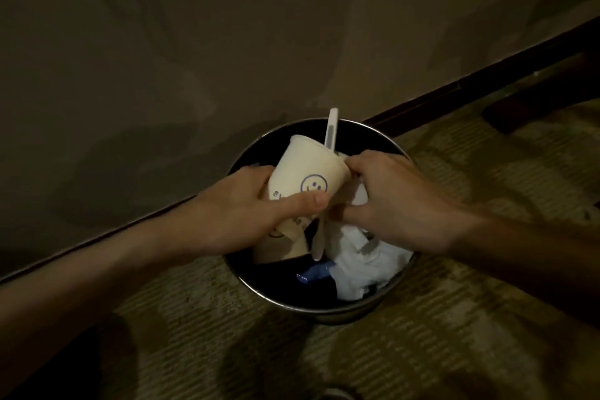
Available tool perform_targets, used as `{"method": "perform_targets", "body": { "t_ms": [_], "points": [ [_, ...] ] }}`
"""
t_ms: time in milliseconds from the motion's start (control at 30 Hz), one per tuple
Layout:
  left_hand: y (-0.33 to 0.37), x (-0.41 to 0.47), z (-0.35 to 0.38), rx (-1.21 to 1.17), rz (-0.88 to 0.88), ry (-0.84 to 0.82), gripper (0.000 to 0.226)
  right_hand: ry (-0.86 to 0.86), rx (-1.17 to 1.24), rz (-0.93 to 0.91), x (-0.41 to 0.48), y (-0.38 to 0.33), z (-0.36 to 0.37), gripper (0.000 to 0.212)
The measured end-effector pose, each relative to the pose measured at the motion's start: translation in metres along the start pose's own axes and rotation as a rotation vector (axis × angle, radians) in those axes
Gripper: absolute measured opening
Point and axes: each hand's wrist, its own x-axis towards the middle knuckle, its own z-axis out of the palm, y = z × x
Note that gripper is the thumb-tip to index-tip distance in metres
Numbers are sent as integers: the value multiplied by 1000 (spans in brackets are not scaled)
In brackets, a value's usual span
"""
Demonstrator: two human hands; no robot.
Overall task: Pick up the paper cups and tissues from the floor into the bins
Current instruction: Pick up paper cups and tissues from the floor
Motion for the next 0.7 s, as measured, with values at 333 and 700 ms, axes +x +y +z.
{"method": "perform_targets", "body": {
  "t_ms": [333, 700],
  "points": [
    [-23, 9, 17, 343, 206, 235, 77, -107, -346, -106, -9, 5, -12, 47],
    [3, 14, -5, 375, 352, 311, 57, 27, -126, -125, -33, 4, -26, 27]
  ]
}}
